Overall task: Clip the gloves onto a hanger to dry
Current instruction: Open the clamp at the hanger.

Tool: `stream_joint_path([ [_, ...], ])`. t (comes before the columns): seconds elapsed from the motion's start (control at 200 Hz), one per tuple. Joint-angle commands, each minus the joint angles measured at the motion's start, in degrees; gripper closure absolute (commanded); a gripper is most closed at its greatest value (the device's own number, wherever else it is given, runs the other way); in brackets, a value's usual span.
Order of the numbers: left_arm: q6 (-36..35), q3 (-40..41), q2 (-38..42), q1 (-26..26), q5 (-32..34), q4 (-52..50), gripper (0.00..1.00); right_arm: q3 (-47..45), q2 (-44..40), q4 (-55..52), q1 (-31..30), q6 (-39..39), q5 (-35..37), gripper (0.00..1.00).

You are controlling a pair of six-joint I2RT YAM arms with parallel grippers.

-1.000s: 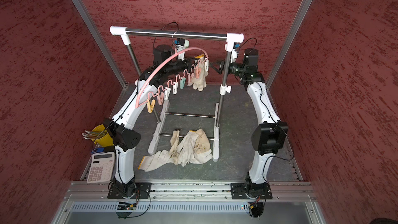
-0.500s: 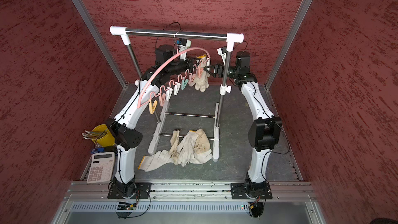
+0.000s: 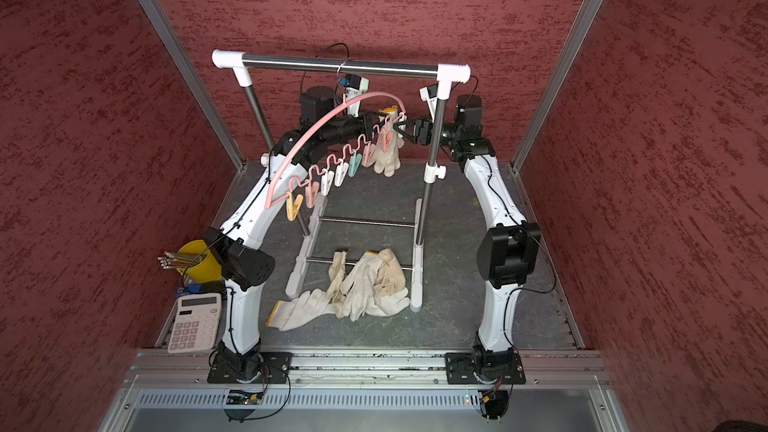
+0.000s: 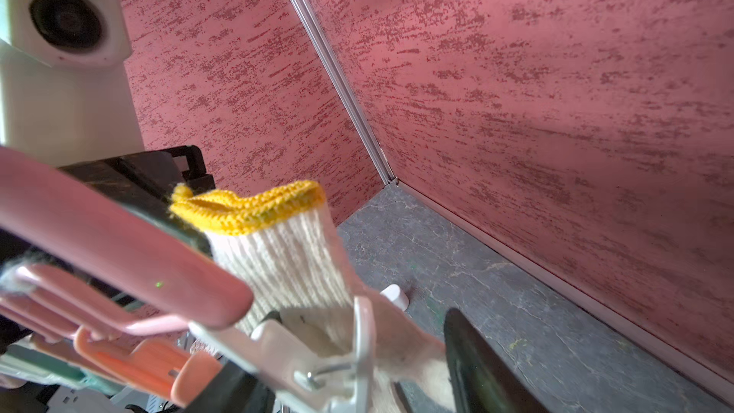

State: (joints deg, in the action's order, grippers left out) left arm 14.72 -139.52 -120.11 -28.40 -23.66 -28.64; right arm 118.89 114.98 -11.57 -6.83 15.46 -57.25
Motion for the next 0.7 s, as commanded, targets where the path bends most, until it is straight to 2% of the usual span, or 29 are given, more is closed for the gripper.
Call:
stream_joint_path([
  [0.0, -1.6, 1.2, -3.8, -0.2, 2.4, -6.7, 1.0, 2.2, 0.6, 3.3, -0.2, 1.7, -0.8, 0.4],
  [0.696, -1.0, 2.0, -3.6, 0.1, 3.2, -7.3, 1.0, 2.7, 0.4, 3.2, -0.2, 2.0, -0.1, 0.78],
])
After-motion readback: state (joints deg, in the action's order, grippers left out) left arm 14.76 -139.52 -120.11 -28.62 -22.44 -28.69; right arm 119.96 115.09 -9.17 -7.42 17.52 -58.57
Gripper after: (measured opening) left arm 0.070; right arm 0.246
